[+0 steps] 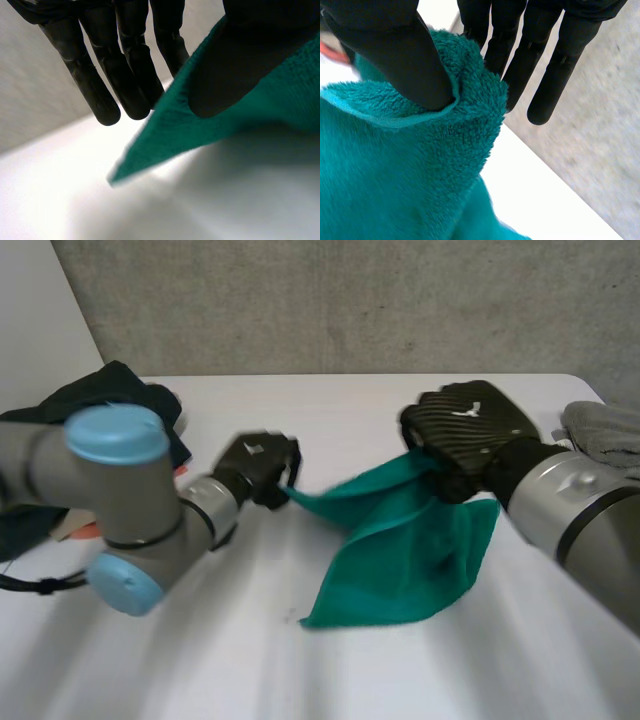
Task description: Fold the laundry.
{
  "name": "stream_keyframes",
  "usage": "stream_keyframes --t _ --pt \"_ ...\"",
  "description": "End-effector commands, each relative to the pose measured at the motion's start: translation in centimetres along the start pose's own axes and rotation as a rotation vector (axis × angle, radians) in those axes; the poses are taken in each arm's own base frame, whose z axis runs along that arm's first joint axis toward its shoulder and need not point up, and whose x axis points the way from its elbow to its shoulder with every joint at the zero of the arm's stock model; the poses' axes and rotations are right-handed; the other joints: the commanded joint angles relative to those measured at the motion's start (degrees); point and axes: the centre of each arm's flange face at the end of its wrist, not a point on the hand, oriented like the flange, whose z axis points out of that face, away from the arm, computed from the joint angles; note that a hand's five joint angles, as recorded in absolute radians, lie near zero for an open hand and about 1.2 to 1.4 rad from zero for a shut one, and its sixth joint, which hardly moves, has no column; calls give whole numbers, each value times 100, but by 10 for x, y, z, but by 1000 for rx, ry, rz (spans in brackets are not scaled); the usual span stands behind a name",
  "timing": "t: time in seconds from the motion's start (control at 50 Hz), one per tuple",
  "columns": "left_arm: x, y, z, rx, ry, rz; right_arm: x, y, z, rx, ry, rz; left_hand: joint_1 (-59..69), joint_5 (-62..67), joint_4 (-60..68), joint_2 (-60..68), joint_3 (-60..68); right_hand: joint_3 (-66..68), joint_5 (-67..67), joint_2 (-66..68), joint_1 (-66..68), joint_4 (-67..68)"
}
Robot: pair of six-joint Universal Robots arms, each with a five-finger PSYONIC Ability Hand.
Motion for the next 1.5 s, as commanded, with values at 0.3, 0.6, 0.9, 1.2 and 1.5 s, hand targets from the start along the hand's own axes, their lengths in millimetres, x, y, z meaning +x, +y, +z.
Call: stream_keyframes --t 0.3,0.6,0.9,1.2,1.5 --pt "-6 -110 -13 450 -107 281 107 21 94 -26 297 -190 1388 1388 1152 1164 1205 1208 1481 1406 1688 1144" --pt "-41 -246 -40 896 -401 355 137 -104 100 644 501 -441 1388 1388 1152 1164 1205 1208 1481 1406 1688 1144" --pt "-21 -84 -59 400 -290 323 57 29 99 106 -70 -388 1388 1388 1152 1164 1205 1208 1481 1406 1688 1144" --pt "-16 -105 -66 460 -288 323 39 70 119 10 -4 -180 1388 1388 1152 1164 1205 -3861 -3587 -3663 -3381 -3925" --pt "6 -146 -74 573 -247 316 58 95 40 -223 154 449 1388 1388 1152 1164 1205 -4589 -4316 -4392 -4110 -4654"
